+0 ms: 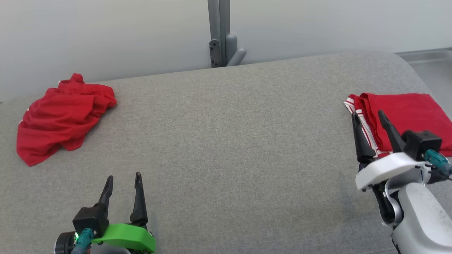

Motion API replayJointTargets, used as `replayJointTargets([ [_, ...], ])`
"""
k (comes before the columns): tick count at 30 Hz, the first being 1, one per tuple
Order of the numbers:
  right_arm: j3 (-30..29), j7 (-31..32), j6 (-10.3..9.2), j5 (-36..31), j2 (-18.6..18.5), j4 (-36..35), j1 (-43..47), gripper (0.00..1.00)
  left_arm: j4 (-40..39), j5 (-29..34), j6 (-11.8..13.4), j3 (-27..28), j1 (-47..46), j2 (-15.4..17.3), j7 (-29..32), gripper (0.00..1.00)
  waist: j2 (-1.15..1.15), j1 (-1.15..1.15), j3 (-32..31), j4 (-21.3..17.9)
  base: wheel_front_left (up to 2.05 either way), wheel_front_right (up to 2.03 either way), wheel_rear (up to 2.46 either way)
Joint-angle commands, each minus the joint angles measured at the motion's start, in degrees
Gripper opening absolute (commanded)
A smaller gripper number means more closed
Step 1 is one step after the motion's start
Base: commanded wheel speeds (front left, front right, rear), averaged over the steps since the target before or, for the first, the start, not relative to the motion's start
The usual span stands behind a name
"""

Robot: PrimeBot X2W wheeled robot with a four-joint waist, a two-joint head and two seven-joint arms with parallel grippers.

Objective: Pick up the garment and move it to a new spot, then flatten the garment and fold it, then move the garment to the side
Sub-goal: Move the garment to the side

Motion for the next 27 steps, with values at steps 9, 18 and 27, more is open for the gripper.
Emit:
replayJointTargets([
  [9, -6.3, 0.2, -0.09, -8.2, 8.4, -12.4, 15.5, 1.00, -1.0, 2.6, -1.3, 1.7, 4.5, -1.4, -0.1, 1.00, 0.00, 0.00, -3.8, 5.3, 0.00, 0.00, 0.00],
  [18, -6.2, 1.6, -0.09, -8.6, 10.7, -18.3, 21.6, 1.00, -0.8, 4.2, -1.3, 1.9, 4.9, -1.9, -0.1, 1.00, 0.00, 0.00, -3.9, 7.1, 0.00, 0.00, 0.00],
  [27, -5.1, 1.8, -0.09, -6.9, 10.7, -19.0, 22.8, 1.00, -0.6, 5.2, -1.8, 2.2, 5.0, -2.3, -0.1, 1.00, 0.00, 0.00, -4.2, 7.0, 0.00, 0.00, 0.00],
])
